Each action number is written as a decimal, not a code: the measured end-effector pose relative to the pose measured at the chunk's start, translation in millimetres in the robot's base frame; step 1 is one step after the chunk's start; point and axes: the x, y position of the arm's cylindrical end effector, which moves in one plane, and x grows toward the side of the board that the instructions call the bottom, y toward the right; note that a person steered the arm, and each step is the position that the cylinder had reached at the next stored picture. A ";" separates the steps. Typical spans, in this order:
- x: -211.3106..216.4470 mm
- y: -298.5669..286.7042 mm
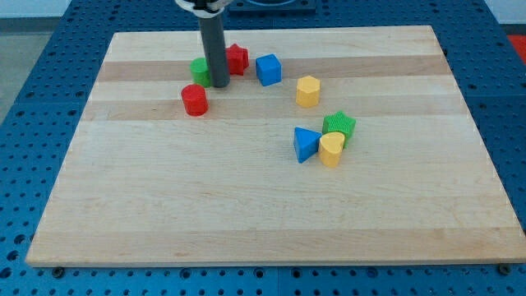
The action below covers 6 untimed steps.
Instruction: Slide the blue cube towards the center
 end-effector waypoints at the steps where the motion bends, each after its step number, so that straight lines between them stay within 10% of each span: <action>1: -2.3 -27.4; 6: -58.0 -71.5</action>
